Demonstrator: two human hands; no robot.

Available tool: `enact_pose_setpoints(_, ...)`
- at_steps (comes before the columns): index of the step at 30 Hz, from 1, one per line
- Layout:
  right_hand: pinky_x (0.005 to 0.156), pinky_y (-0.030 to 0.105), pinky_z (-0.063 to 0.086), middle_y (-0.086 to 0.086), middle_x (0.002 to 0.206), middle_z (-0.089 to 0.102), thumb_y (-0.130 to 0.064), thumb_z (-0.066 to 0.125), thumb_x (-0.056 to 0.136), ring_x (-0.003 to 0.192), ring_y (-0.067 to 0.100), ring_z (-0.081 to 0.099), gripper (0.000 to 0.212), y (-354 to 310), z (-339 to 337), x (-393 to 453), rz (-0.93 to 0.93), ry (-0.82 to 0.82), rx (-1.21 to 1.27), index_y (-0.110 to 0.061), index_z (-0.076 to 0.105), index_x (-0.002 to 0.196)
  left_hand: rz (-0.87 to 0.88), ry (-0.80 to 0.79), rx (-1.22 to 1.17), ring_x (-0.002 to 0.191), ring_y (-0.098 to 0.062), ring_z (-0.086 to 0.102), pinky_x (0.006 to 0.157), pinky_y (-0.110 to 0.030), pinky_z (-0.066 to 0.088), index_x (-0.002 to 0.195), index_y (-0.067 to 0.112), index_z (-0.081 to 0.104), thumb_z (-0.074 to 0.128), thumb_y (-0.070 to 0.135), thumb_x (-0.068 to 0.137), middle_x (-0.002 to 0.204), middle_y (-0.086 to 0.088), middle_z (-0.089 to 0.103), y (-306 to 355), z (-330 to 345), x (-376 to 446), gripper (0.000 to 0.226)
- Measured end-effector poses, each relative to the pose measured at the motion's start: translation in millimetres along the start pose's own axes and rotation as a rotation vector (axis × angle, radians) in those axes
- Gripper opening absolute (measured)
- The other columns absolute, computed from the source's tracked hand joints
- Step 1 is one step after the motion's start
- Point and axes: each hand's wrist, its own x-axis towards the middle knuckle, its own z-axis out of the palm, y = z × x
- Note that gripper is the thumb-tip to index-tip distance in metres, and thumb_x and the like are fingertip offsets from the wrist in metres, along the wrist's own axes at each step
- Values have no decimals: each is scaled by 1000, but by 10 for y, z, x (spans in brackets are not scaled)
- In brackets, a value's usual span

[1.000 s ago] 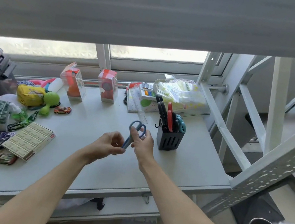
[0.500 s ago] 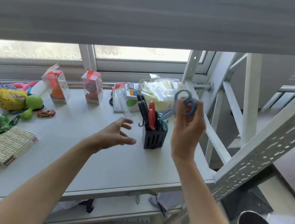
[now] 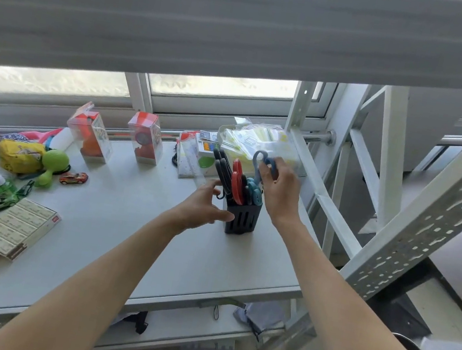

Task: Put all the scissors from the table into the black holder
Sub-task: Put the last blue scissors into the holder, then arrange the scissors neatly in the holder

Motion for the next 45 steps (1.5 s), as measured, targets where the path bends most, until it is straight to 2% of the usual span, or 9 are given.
enact_pose_setpoints(5, 78, 36, 52, 9, 99, 70, -36, 55, 97, 87, 22, 64, 34, 125, -21, -124, 86, -171, -29, -10, 69, 114, 8, 16, 14, 108, -30, 65, 85, -40, 57, 146, 22, 34, 77, 14, 80, 140, -7, 44, -19, 16, 60, 79)
enact_pose_setpoints(8, 82, 39, 53, 1, 102, 71, -44, 46, 99, 92, 18, 66, 39, 124, -93, -216, 126, -189, 66, -18, 68, 117, 40, 42, 8, 107, -31, 65, 84, -37, 56, 145, 22, 38, 78, 16, 80, 140, -7, 47, -45, 10, 85, 77)
enact_pose_setpoints(13, 92, 37, 51, -5, 123, 57, -52, 59, 89, 105, 12, 59, 61, 222, -271, -392, 150, -246, 73, -30, 40, 143, 147, 115, 4, 115, -22, 56, 82, -22, 49, 150, 20, 30, 85, 22, 72, 143, -2, 46, -72, -31, 123, 95)
enact_pose_setpoints(17, 109, 33, 32, -4, 155, 33, -37, 82, 73, 137, 16, 38, 110, 179, -333, -322, 50, -506, -85, -40, 6, 153, 222, 95, 50, 122, -22, 52, 99, -33, 47, 149, 21, 29, 89, 26, 67, 142, -2, 47, -58, -60, 166, 102)
enact_pose_setpoints(21, 113, 32, 23, -6, 163, 12, -29, 85, 70, 146, 17, 23, 124, 17, -300, -48, 34, -674, -171, -44, -8, 151, 245, 18, 47, 126, -24, 49, 106, -34, 43, 147, 18, 36, 89, 22, 69, 142, -3, 45, -20, -86, 210, 94)
enact_pose_setpoints(25, 117, 37, 29, -2, 161, 19, -26, 86, 70, 144, 21, 28, 125, -147, -257, 212, 50, -879, -276, -44, -7, 151, 260, -29, -29, 131, -18, 45, 80, 1, 44, 145, 15, 36, 87, 12, 71, 144, -5, 43, -10, -121, 248, 90)
enact_pose_setpoints(29, 117, 39, 30, -2, 157, 29, -25, 86, 69, 143, 21, 29, 119, -234, -231, 305, 23, -970, -414, -41, 3, 152, 258, -14, -95, 120, -10, 47, 67, 10, 41, 143, 14, 34, 85, 7, 73, 137, -4, 50, -30, -147, 266, 87)
enact_pose_setpoints(39, 107, 34, 39, -5, 139, 48, -26, 86, 68, 129, 20, 44, 104, -143, -175, 238, -34, -867, -412, -42, 22, 149, 311, 12, -113, 122, -20, 53, 87, -17, 55, 142, 12, 38, 86, 8, 71, 121, 6, 52, -58, -27, 266, 87)
enact_pose_setpoints(45, 97, 37, 47, -2, 127, 53, -38, 86, 64, 113, 20, 51, 94, 1, -149, 278, -7, -832, -284, -48, 31, 139, 288, -10, -39, 125, -33, 54, 106, -48, 47, 135, 5, 49, 87, 9, 70, 132, -20, 53, 90, -90, 294, 75)
